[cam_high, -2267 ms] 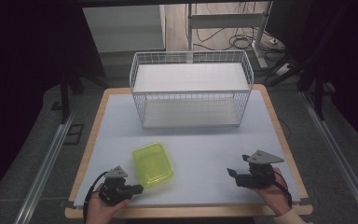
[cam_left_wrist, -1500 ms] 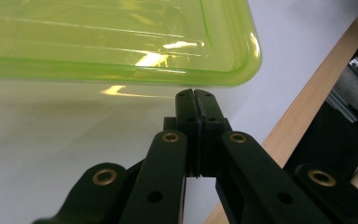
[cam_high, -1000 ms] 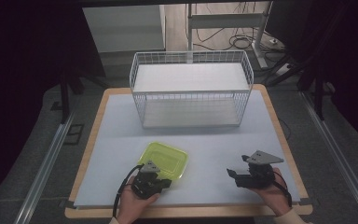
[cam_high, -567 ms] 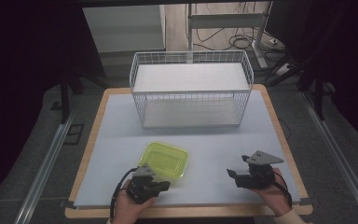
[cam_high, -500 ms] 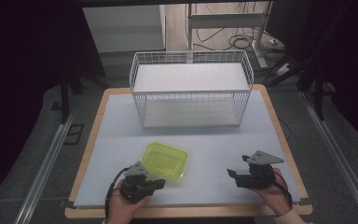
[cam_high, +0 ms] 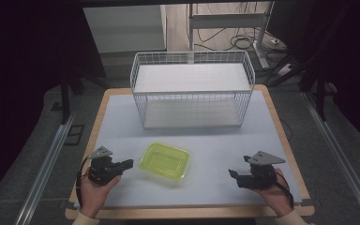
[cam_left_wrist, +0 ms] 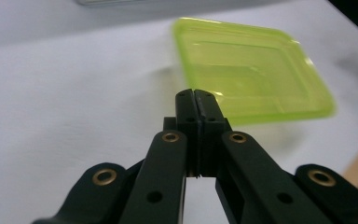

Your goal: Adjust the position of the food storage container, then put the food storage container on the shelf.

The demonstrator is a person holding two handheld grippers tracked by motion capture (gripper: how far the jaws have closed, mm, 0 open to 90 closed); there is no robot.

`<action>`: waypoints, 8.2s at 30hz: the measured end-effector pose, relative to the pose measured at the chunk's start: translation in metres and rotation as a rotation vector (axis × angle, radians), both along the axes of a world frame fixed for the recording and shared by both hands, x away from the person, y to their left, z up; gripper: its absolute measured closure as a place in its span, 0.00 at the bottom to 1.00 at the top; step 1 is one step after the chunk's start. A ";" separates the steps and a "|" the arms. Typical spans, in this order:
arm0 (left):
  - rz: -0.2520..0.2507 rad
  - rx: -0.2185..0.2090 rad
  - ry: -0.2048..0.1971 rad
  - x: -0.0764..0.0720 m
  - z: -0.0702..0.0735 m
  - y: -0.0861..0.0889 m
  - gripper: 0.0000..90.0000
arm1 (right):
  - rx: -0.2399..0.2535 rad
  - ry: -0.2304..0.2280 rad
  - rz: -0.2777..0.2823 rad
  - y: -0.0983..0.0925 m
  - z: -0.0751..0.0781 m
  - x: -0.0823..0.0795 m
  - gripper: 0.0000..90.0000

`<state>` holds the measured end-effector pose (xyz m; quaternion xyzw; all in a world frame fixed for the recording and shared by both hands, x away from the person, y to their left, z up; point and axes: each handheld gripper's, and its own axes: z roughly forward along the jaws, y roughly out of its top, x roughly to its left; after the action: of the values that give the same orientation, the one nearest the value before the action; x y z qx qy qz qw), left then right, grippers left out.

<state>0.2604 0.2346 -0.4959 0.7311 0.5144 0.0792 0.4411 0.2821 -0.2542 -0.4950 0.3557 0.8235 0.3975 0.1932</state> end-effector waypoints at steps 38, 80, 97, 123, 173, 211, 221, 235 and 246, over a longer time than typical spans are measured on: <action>-0.153 0.038 0.116 0.022 -0.035 -0.031 1.00 | -0.009 -0.011 -0.007 -0.002 0.001 0.000 0.24; -0.216 0.055 0.138 0.042 -0.033 -0.104 1.00 | -0.008 -0.014 -0.001 0.000 0.002 0.000 0.24; -0.150 -0.040 0.092 0.026 -0.017 -0.062 1.00 | 0.062 -0.042 0.009 -0.001 0.004 -0.001 0.19; -0.146 -0.213 0.130 0.019 -0.002 -0.057 0.39 | 0.254 0.160 0.100 0.008 0.009 0.010 0.27; -0.193 -0.311 0.331 0.051 -0.031 -0.089 0.81 | 0.404 0.514 0.054 0.046 -0.019 0.056 0.75; -0.221 -0.331 0.228 0.035 -0.002 -0.085 0.91 | 0.492 0.436 0.061 0.040 0.008 0.048 0.90; -0.221 -0.328 0.217 0.034 0.002 -0.085 0.91 | 0.492 0.424 0.067 0.040 0.012 0.048 0.90; -0.220 -0.336 0.191 0.033 0.012 -0.083 0.91 | 0.495 0.406 0.079 0.041 0.021 0.050 0.90; -0.226 -0.323 0.162 0.036 0.029 -0.080 0.91 | 0.492 0.384 0.091 0.044 0.038 0.054 0.90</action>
<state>0.2961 0.1546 -0.4668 0.7078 0.4690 -0.1132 0.5160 0.3359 -0.2100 -0.4573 0.4230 0.7390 0.5188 -0.0756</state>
